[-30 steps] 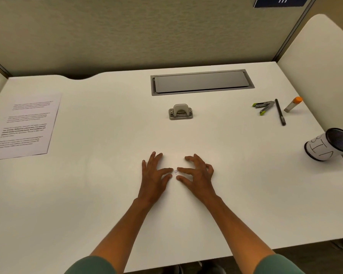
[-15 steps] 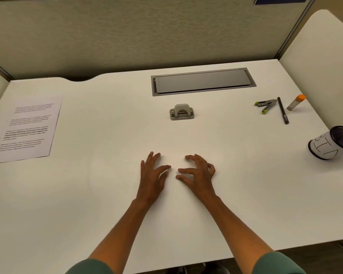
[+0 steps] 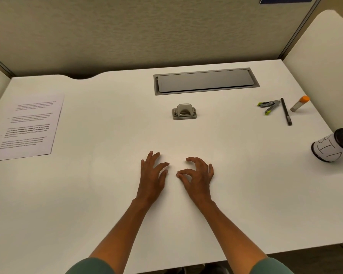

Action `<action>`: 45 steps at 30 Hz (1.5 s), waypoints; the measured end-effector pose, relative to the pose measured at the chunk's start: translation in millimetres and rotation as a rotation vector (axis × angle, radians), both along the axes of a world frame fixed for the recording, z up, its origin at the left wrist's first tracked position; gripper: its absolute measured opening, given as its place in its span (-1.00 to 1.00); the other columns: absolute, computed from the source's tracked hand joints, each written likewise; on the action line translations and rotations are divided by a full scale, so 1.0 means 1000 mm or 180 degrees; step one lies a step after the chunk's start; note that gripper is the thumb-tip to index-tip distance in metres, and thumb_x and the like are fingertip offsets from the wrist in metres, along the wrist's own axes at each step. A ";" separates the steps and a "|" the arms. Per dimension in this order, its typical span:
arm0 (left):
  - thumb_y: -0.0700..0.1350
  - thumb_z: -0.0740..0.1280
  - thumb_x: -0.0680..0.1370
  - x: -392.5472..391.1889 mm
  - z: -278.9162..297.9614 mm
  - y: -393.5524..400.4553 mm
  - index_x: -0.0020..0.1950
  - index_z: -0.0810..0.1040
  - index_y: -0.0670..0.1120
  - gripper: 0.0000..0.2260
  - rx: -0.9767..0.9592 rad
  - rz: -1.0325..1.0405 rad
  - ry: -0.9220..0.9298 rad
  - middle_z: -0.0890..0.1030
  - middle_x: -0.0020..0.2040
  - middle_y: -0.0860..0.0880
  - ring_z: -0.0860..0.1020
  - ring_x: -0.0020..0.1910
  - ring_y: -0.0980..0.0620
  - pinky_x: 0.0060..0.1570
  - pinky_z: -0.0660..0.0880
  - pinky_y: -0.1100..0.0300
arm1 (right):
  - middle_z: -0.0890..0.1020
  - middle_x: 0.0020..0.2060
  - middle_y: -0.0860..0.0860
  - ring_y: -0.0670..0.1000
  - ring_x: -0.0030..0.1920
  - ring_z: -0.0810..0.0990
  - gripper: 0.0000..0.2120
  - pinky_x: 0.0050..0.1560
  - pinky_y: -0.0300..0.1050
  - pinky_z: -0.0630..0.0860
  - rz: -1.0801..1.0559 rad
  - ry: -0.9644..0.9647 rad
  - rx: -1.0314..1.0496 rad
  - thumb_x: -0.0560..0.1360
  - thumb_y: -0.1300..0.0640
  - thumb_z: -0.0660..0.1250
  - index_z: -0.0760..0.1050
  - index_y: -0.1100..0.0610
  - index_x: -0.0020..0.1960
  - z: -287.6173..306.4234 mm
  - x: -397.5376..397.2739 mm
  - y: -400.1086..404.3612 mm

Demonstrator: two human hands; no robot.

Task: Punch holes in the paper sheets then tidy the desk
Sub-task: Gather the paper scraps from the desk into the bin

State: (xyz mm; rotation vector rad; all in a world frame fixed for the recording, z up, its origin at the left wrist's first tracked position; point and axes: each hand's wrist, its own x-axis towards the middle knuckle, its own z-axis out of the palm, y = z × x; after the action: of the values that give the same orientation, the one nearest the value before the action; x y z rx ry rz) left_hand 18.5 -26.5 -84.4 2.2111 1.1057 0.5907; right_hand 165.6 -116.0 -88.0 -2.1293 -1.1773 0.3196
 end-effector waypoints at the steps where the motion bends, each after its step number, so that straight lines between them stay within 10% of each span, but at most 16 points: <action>1: -0.18 0.30 0.59 -0.001 0.000 0.000 0.22 0.60 -0.08 -0.78 0.0005 0.0000 0.0003 0.35 0.48 -0.08 0.10 0.56 -0.05 0.53 -0.03 -0.14 | 0.51 0.21 -0.12 -0.04 0.36 0.36 -0.98 0.49 0.18 -0.07 -0.0029 0.0048 0.0027 0.40 0.03 0.50 0.67 -0.06 -0.21 0.000 -0.002 0.000; 14: -0.15 0.33 0.57 -0.006 0.001 -0.006 0.22 0.59 -0.09 -0.77 0.0056 -0.0028 0.0007 0.34 0.48 -0.09 0.11 0.56 -0.05 0.51 0.01 -0.19 | 0.51 0.09 -0.02 0.00 0.23 0.44 -0.94 0.46 0.23 -0.03 -0.0097 -0.0072 -0.0134 0.46 0.13 0.43 0.61 0.04 -0.19 0.007 -0.010 0.005; 28: -0.07 0.42 0.52 0.009 -0.011 -0.038 0.17 0.65 -0.03 -0.77 0.0337 -0.0038 0.0206 0.34 0.49 -0.13 0.18 0.54 -0.10 0.45 0.09 -0.28 | 0.45 0.06 -0.10 -0.04 0.13 0.49 -0.89 -0.09 -0.35 0.36 -0.0847 0.1780 0.0315 0.47 0.10 0.43 0.54 -0.07 -0.18 0.035 0.034 0.002; 34: -0.10 0.37 0.56 0.023 -0.008 -0.039 0.20 0.64 -0.04 -0.78 0.0171 -0.0053 0.0189 0.27 0.53 -0.09 0.07 0.57 -0.04 0.49 -0.03 -0.24 | 0.46 0.08 -0.05 -0.02 0.13 0.50 -0.87 0.10 -0.21 0.41 -0.0944 0.1912 0.0298 0.47 0.09 0.44 0.60 0.14 -0.06 0.034 0.045 -0.008; 45: -0.06 0.49 0.46 0.036 -0.009 -0.035 -0.02 0.71 -0.06 -0.86 -0.0200 0.0298 -0.0244 0.36 0.49 -0.03 0.13 0.55 0.07 0.53 -0.05 -0.07 | 0.48 0.06 -0.07 -0.03 0.11 0.51 -0.81 0.07 -0.24 0.41 -0.1082 0.1940 0.0600 0.45 0.10 0.46 0.49 -0.12 -0.22 0.044 0.065 -0.018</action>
State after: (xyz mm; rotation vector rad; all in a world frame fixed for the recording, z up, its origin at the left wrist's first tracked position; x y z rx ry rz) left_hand 54.6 -61.5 -93.5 2.0752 1.1768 0.6658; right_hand 230.6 -133.8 -43.7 -1.8299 -0.4685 0.6179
